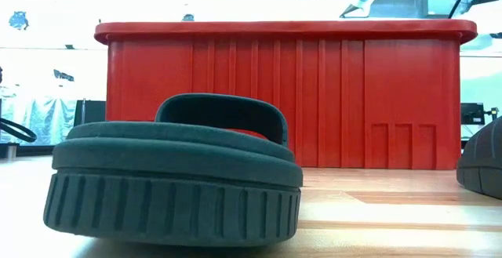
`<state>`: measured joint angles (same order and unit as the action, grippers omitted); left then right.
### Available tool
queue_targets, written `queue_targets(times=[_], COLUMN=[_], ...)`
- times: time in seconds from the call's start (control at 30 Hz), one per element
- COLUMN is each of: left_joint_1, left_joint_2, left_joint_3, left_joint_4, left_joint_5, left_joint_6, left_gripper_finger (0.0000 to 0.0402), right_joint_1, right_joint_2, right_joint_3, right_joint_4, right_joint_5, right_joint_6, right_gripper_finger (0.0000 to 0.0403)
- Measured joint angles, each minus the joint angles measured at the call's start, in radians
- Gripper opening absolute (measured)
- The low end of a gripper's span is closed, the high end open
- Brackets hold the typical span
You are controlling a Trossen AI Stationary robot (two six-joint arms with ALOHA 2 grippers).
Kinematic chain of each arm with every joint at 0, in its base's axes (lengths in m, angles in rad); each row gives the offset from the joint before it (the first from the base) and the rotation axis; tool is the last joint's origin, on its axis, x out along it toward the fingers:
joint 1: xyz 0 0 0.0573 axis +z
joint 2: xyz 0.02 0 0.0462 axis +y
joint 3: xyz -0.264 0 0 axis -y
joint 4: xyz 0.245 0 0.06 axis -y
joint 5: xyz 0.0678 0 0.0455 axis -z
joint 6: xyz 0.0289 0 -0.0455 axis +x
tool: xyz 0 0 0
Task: Pick and place slides into bin
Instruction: Put the right black slide into the red bin
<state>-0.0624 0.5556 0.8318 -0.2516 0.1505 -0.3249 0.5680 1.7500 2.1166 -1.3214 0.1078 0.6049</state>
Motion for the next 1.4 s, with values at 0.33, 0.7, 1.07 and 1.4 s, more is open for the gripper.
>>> queue_targets(times=[0.33, 0.7, 1.07, 1.4], left_joint_1=[0.0, 0.0, 0.0, 0.0], left_joint_2=[0.0, 0.0, 0.0, 0.0], left_joint_3=[0.0, 0.0, 0.0, 0.0], left_joint_4=[-0.001, -0.002, -0.005, -0.005], left_joint_5=[0.0, 0.0, 0.0, 0.0], left_joint_6=[-0.005, -0.005, -0.001, 0.002], left_gripper_finger=[0.0165, 0.0165, 0.0165, 0.0165], right_joint_1=[0.131, 0.224, 0.29, 0.292], right_joint_2=[0.006, 0.006, 0.006, 0.006], right_joint_3=[-0.038, -0.156, -0.29, -0.431], right_joint_4=[-0.21, -0.206, -0.177, -0.001], right_joint_5=[0.162, 0.305, 0.214, 0.155], right_joint_6=[0.336, 0.578, 0.661, 0.673], right_gripper_finger=[0.0253, 0.0253, 0.0253, 0.0253])
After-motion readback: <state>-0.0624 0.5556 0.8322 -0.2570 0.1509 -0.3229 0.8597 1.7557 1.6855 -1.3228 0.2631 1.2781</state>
